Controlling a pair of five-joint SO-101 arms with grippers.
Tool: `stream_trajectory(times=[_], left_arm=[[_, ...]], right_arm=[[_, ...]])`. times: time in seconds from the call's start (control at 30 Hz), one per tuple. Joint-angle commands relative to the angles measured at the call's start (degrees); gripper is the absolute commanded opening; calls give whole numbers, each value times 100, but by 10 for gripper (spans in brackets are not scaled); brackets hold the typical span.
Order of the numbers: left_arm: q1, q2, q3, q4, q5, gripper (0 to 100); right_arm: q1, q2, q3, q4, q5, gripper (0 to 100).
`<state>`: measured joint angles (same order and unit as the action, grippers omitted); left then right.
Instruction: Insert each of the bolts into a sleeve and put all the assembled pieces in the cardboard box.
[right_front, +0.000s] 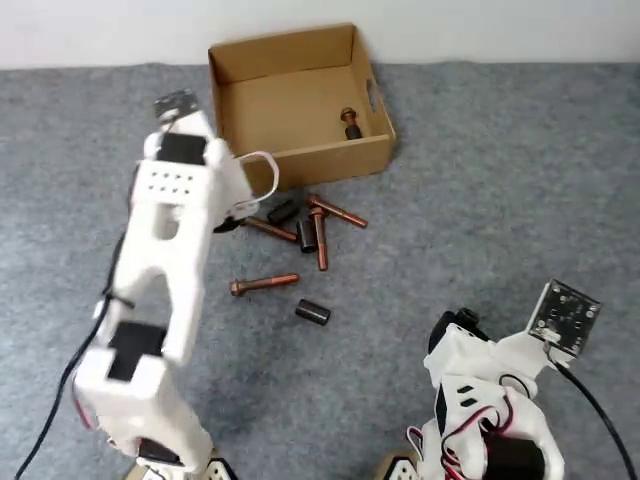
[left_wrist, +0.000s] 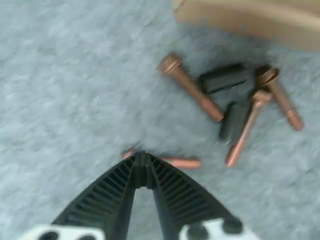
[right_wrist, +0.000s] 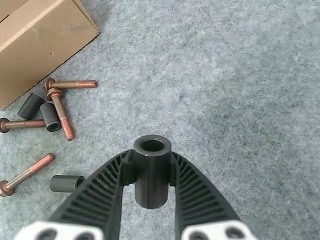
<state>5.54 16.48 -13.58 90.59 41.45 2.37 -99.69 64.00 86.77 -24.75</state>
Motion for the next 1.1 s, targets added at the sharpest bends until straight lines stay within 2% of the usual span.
stream_trajectory(times=[0.0,0.13,0.57,1.07], left_arm=[[211,686,-989,-105,158,74],[264,1538,-1807,-9,176,161],[18,3807,-4418,985,334,151],[-141,4563,-4673,976,343,151]], right_arm=[[40,-13,-18,-110,44,8],[40,-22,-18,-110,44,8],[31,-22,0,-110,35,8],[31,-22,0,-110,35,8]])
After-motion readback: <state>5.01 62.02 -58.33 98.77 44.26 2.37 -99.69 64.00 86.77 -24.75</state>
